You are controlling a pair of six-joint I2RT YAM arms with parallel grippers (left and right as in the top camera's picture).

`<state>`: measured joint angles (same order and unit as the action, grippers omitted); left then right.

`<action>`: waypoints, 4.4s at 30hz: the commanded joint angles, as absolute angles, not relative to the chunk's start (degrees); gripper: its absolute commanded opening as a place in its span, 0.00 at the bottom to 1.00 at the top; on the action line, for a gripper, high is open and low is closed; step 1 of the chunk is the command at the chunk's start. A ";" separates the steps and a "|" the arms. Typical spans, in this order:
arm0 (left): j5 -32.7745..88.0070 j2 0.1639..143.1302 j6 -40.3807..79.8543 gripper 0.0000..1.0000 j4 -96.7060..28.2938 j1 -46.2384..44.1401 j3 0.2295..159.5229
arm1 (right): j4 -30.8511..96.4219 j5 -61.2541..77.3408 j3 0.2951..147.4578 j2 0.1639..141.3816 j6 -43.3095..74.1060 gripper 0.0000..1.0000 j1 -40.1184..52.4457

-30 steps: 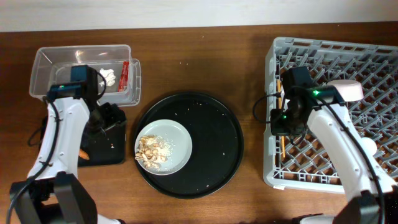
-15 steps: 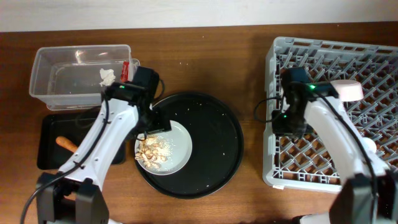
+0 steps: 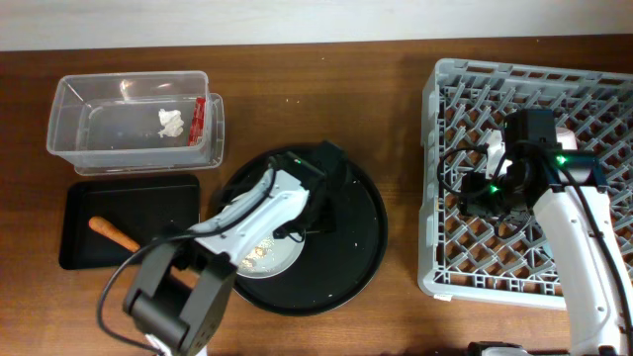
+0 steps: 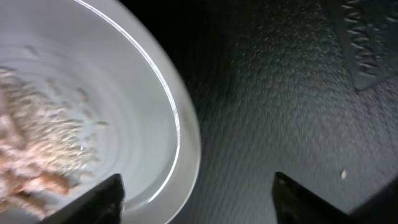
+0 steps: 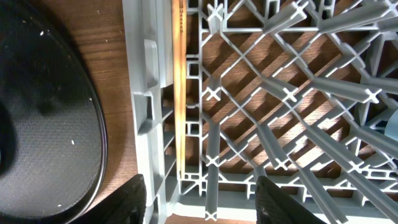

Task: Sort waste into correct bins and load items into the dishwasher rack
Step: 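Grasp the white plate rim with the left gripper and lift it, then tilt the plate over the black tray to dump the food scraps, then set the empty plate back on the round tray with the left gripper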

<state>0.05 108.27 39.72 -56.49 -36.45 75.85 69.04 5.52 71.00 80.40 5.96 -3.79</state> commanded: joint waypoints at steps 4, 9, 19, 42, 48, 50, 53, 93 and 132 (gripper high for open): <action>-0.21 114.28 42.87 0.48 -52.51 -37.71 75.35 | 69.25 6.04 71.64 80.40 5.78 0.56 -4.14; -1.89 115.98 42.85 0.33 -53.01 -37.71 75.35 | 69.25 6.04 71.64 80.40 5.76 0.56 -4.14; -5.87 116.36 42.83 0.01 -54.35 -37.71 75.37 | 69.28 6.04 71.64 80.40 5.78 0.55 -4.14; -12.97 111.11 32.18 0.00 -81.36 -24.91 97.34 | 69.69 5.76 71.64 80.40 5.76 0.55 -4.16; 2.72 109.58 14.96 0.00 -78.50 -9.98 97.34 | 69.87 5.34 71.64 80.40 5.72 0.55 -4.16; 9.19 109.51 10.81 0.00 -78.41 -5.72 97.34 | 69.87 5.37 71.64 80.40 4.84 0.55 -4.16; 18.92 109.51 3.01 0.00 -78.56 1.43 97.34 | 69.91 5.34 71.64 80.40 4.84 0.55 -4.16; 61.25 109.25 -26.52 0.00 -93.56 37.19 97.34 | 71.18 5.37 71.64 80.40 4.84 0.55 -4.16; 4.84 117.75 14.13 0.16 -67.68 -39.99 97.32 | 71.20 5.37 71.64 80.40 4.69 0.55 -4.16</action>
<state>5.43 117.71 12.82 -67.85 -40.01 96.66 71.16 5.48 71.02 80.42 5.32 -3.84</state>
